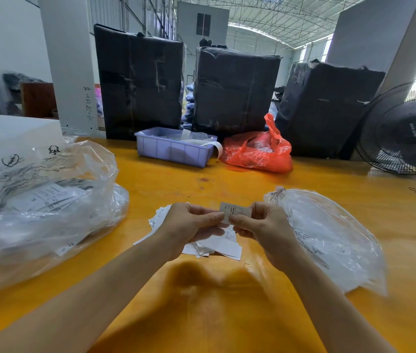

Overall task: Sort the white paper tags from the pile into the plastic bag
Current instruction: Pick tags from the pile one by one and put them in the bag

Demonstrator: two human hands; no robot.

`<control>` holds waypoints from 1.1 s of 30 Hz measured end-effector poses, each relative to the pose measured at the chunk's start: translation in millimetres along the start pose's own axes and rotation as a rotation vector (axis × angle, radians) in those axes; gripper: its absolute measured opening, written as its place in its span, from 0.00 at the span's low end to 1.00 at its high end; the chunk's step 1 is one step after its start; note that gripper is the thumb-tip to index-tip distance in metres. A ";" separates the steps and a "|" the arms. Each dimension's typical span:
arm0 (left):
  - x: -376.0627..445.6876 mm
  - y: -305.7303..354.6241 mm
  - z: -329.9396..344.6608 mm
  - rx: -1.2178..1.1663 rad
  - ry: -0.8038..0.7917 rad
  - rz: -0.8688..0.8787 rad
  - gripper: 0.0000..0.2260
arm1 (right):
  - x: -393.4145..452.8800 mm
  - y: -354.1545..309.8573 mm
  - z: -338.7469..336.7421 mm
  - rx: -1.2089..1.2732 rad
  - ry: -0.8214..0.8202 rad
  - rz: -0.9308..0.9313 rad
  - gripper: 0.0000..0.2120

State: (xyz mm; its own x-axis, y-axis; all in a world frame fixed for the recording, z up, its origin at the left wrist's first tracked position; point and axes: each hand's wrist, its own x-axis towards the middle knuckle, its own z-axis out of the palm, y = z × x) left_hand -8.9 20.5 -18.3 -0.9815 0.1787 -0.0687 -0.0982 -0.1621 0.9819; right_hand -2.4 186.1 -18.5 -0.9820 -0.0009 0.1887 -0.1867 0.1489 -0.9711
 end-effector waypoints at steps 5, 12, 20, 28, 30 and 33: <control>-0.3 -0.5 1.6 0.041 -0.023 0.007 0.05 | -0.2 -1.9 -1.5 0.059 0.086 -0.054 0.06; 0.3 -0.7 0.5 0.052 -0.040 -0.002 0.04 | -1.5 -4.6 -1.8 0.026 0.107 -0.107 0.07; 1.4 -1.1 -0.3 0.084 -0.039 -0.008 0.07 | -2.0 -6.4 -2.9 0.081 0.115 -0.120 0.07; -0.2 -1.5 0.5 0.083 -0.059 -0.001 0.06 | -1.1 -1.4 -1.9 -0.075 0.102 -0.190 0.08; -0.3 -1.8 0.3 0.074 -0.060 -0.004 0.05 | -0.5 -0.5 -2.0 -0.090 0.105 -0.204 0.08; 0.3 -1.8 -0.2 0.081 -0.057 0.000 0.04 | 0.3 1.1 -1.6 -0.144 0.121 -0.232 0.09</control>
State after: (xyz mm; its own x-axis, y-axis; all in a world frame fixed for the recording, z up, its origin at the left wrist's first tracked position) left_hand -9.0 20.7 -20.1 -0.9704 0.2340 -0.0606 -0.0821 -0.0831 0.9932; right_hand -2.9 187.8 -19.3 -0.9015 0.0658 0.4277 -0.3915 0.2972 -0.8709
